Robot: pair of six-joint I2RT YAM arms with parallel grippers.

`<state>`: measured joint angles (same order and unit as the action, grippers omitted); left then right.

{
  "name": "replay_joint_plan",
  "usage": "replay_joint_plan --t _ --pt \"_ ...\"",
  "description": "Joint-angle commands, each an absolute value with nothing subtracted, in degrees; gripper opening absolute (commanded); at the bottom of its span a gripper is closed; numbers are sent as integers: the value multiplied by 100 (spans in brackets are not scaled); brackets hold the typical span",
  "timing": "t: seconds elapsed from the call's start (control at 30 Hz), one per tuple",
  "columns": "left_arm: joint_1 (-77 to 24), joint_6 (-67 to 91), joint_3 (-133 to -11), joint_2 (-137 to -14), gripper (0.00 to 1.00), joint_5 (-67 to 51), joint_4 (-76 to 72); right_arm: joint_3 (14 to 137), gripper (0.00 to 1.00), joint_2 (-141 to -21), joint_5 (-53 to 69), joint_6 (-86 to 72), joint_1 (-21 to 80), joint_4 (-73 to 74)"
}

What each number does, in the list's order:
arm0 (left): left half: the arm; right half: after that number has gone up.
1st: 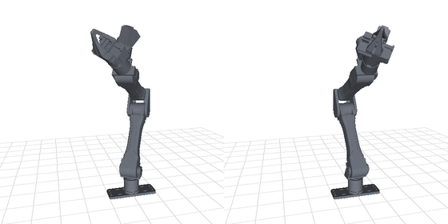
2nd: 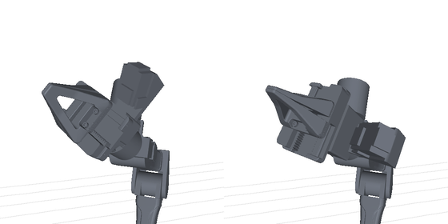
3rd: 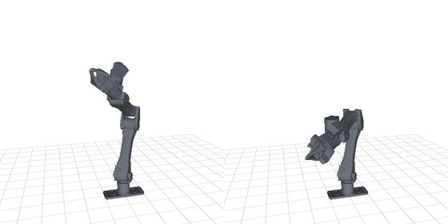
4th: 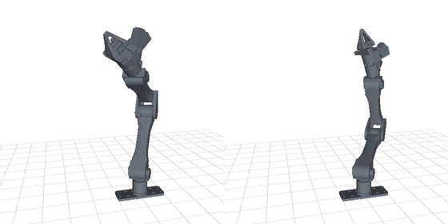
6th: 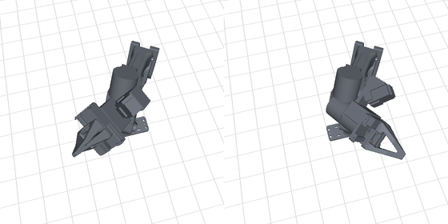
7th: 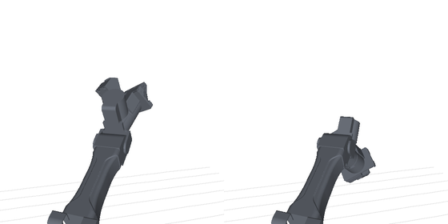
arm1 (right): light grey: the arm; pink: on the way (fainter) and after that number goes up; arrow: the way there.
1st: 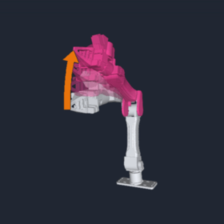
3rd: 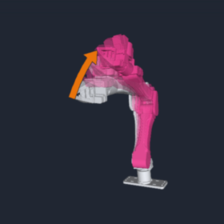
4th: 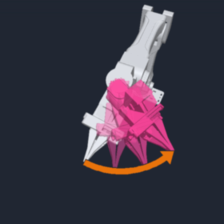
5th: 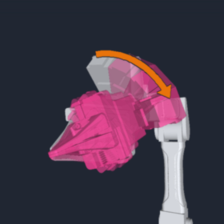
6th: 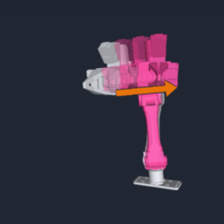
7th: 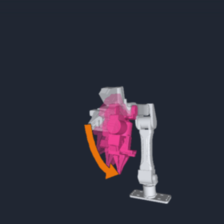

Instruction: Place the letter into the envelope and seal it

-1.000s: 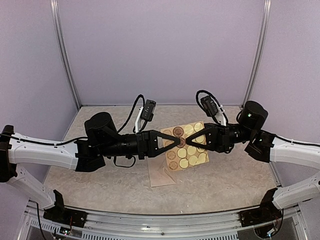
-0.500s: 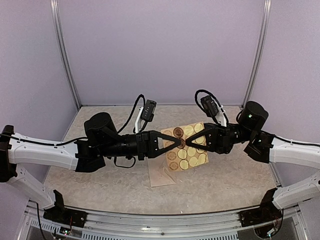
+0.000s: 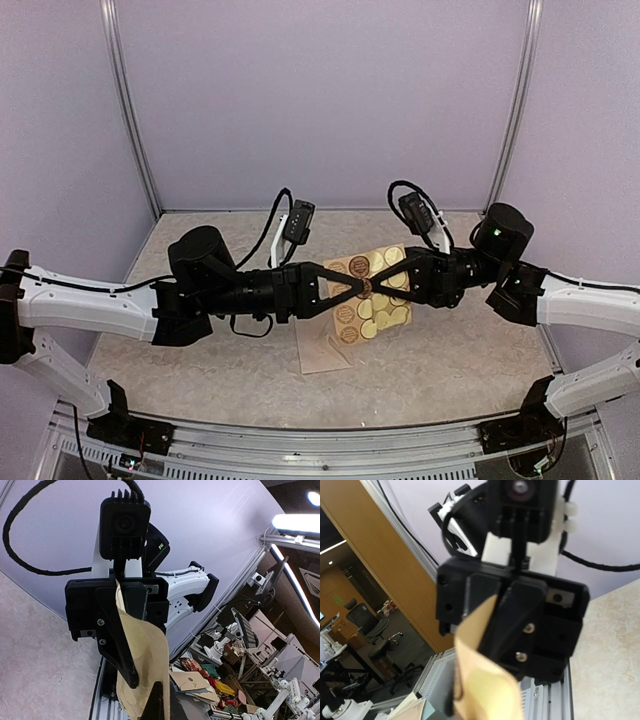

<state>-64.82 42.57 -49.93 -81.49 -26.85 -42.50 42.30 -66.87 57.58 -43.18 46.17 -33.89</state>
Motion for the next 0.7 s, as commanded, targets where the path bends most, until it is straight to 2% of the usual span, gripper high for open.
replay_joint_plan --t 0.0,0.67 --pt "-6549 4225 -5189 -8290 0 -2733 -4395 4302 0 -6791 5701 -4283 4755 -3384" --pt "-6408 4197 -4893 -7946 0 -2216 -4182 4270 0 -6696 5879 -4232 4799 -3393"
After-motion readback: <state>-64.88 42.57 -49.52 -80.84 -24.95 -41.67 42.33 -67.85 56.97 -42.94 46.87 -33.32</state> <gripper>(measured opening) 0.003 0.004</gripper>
